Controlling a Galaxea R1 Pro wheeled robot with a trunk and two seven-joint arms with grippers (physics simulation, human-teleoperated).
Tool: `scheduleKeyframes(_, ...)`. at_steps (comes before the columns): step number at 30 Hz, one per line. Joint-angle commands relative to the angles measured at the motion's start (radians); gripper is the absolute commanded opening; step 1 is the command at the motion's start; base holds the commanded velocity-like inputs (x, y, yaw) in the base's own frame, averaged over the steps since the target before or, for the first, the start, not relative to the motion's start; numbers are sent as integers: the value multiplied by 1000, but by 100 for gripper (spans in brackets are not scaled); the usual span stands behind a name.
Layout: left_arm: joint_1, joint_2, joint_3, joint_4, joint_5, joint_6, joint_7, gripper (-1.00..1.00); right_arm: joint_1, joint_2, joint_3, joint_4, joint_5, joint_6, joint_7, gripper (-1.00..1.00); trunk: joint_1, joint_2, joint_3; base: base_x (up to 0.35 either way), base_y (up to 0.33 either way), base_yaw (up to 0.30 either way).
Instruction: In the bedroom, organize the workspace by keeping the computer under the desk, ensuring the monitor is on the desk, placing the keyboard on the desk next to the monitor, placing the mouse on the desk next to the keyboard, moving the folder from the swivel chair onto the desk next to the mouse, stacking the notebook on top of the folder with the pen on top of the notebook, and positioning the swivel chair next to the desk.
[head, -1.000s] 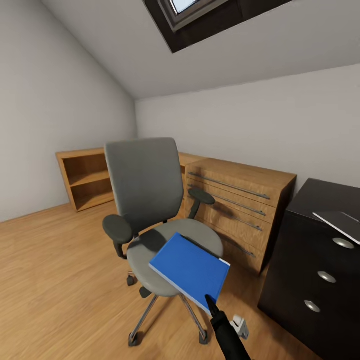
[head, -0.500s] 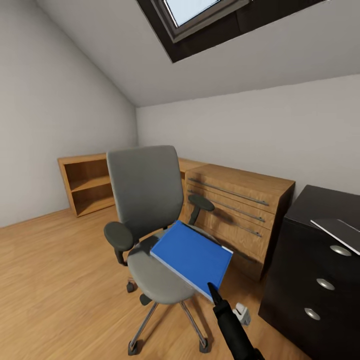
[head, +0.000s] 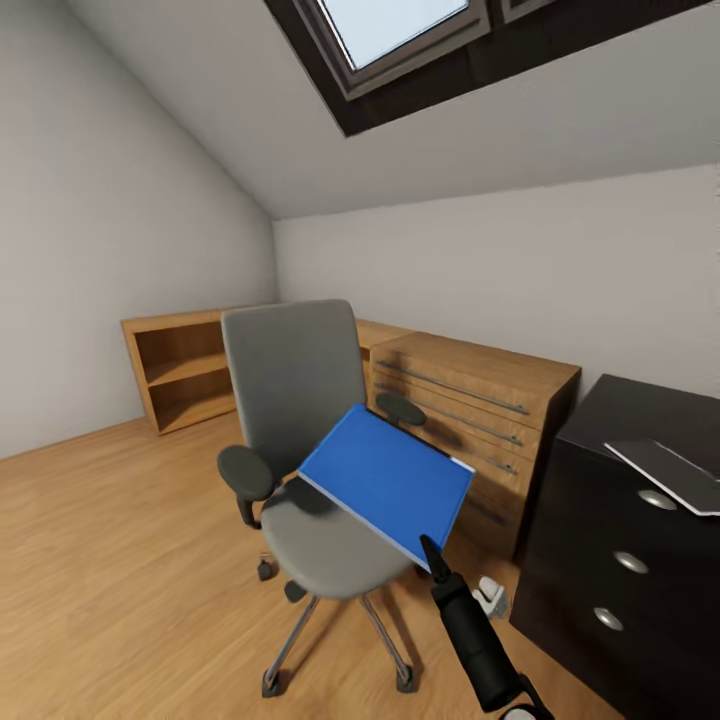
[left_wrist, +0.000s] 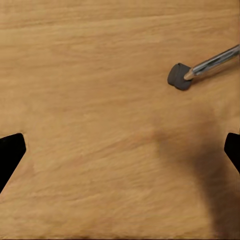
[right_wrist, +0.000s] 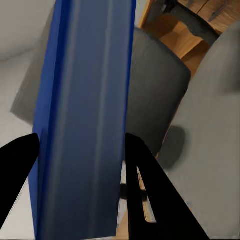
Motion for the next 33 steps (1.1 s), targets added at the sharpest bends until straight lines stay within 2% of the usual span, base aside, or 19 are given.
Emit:
scheduleKeyframes(1,0,0,-1,-2,10,5,6,100,6,-1,0,-13,-10,1,3,-100,-5,7,3,-330,0,0)
scheduleKeyframes(6,0,0,-1,-2,11,5,7,100,27,-3,1,-77,-9,4,-8,-100,-24,42,18,-317,0,0)
scheduleKeyframes(7,0,0,-1,-2,11,5,8,100,30,-3,3,-93,-9,5,-32,-100,-28,49,21,-181,0,0)
scheduleKeyframes(9,0,0,-1,-2,11,5,9,100,31,1,5,-112,-9,12,-161,-100,-35,63,28,-76,0,0)
scheduleKeyframes(12,0,0,-1,1,11,5,9,100,20,3,6,-118,-9,26,-250,-100,-47,84,37,-32,0,0)
scheduleKeyframes(14,0,0,-1,12,10,5,9,100,-19,1,4,-119,-9,48,-277,-100,-54,98,43,-10,0,0)
scheduleKeyframes(17,0,0,-1,20,10,5,9,100,-72,-7,-2,-119,-9,102,-284,-100,-66,119,53,-4,0,0)
scheduleKeyframes(19,0,0,-2,24,10,5,9,100,-95,-34,-3,-119,-10,142,-244,-100,-74,133,59,-1,0,0)
scheduleKeyframes(21,0,0,-1,25,10,5,9,100,-100,-52,-2,-119,-9,151,-213,-100,-81,147,65,0,0,0)
scheduleKeyframes(24,0,0,-1,26,10,4,10,100,-103,-94,-3,-118,-10,155,-190,-100,-93,168,75,0,0,0)
scheduleKeyframes(28,0,-1,-1,27,10,4,10,100,-102,-109,-3,-118,-11,158,-172,-100,-108,196,87,0,0,0)
scheduleKeyframes(33,0,-1,-1,27,10,4,10,100,-102,-112,-2,-118,-12,163,-168,-100,-127,231,103,0,0,0)
